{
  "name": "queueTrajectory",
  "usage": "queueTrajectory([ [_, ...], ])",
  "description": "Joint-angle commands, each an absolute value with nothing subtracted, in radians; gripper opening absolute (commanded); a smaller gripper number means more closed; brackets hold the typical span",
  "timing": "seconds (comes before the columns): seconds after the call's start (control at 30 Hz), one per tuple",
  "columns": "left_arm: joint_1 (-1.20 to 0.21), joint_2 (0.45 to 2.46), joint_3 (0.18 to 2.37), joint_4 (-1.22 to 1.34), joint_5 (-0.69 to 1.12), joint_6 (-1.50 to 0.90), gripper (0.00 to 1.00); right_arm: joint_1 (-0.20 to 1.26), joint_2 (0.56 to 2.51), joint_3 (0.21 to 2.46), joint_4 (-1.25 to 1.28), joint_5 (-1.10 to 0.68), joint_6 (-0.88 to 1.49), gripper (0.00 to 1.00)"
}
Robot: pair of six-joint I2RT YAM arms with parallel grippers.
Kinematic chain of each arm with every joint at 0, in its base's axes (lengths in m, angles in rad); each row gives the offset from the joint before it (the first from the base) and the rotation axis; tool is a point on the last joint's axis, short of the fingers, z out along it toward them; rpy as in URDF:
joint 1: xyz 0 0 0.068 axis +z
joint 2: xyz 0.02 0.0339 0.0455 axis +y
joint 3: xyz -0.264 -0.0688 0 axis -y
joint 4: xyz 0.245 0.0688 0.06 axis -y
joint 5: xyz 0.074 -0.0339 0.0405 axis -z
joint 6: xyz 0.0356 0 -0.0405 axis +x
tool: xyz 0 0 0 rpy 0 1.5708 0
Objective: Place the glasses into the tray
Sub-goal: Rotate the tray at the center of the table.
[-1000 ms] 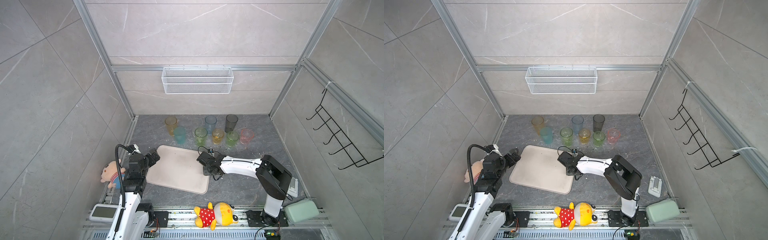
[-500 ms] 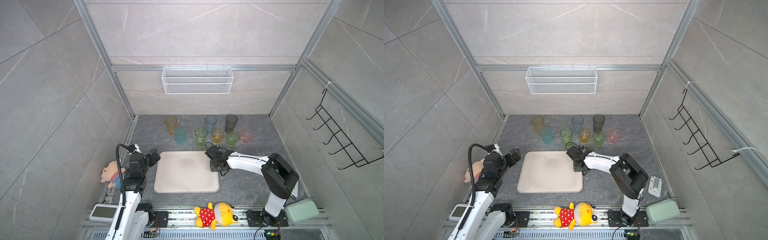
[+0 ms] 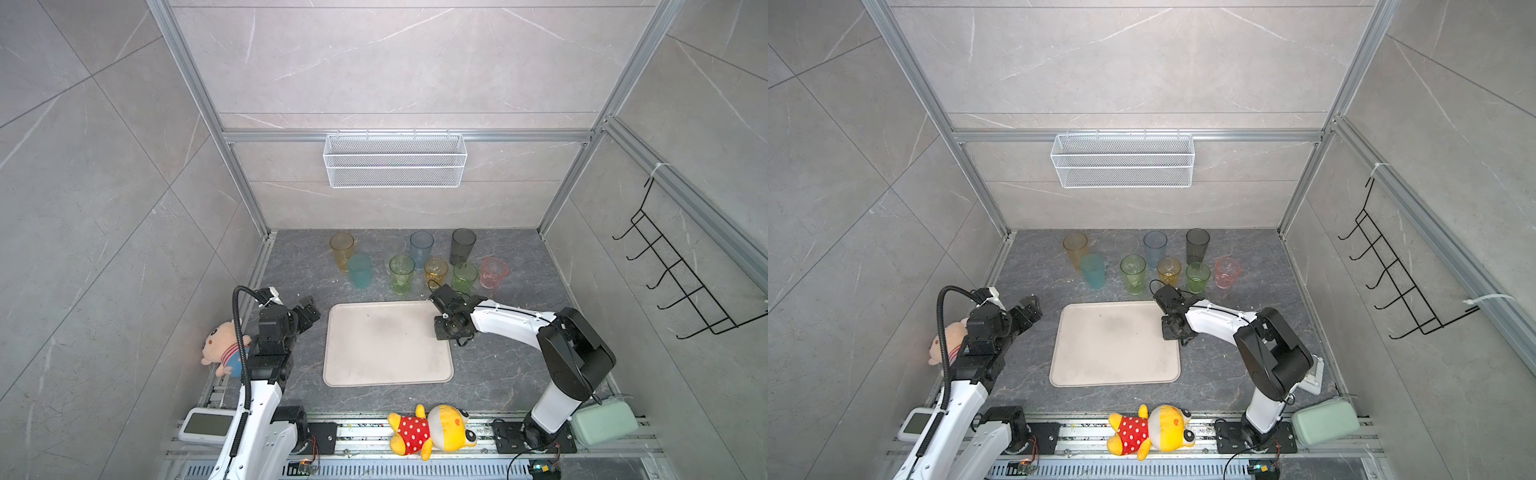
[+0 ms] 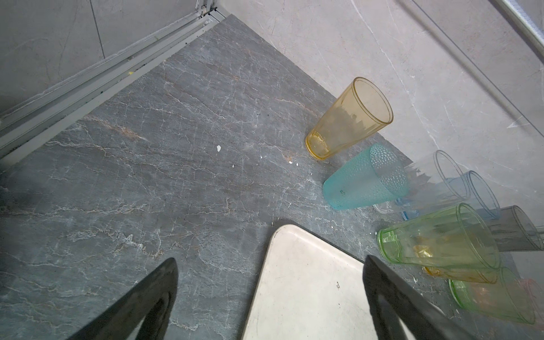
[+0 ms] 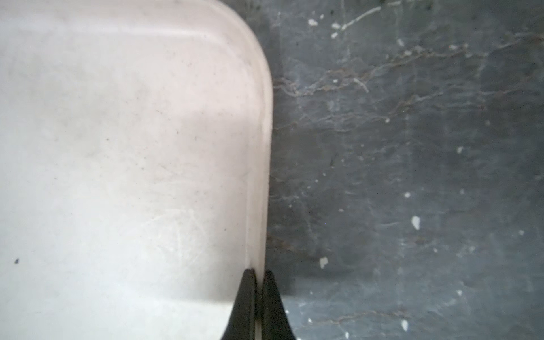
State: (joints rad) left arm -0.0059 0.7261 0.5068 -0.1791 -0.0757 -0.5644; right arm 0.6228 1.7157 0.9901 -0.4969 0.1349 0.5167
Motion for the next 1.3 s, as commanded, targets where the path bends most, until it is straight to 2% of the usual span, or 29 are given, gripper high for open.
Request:
queueTrajectory([
  [0.0,-0.006,0.736,0.548,-0.162,-0.077,-0.547,0.97,0.579,1.698,0.948,-0.572,0.145,0.443,0.00],
  [0.97,-0.007,0.759,0.539,-0.132,-0.043,-0.590,0.96,0.481,1.631,0.917,-0.653,0.141,0.461,0.03],
  [1.27,-0.006,0.765,0.547,-0.130,-0.036,-0.594,0.96,0.481,1.621,0.932,-0.644,0.143,0.461,0.23],
])
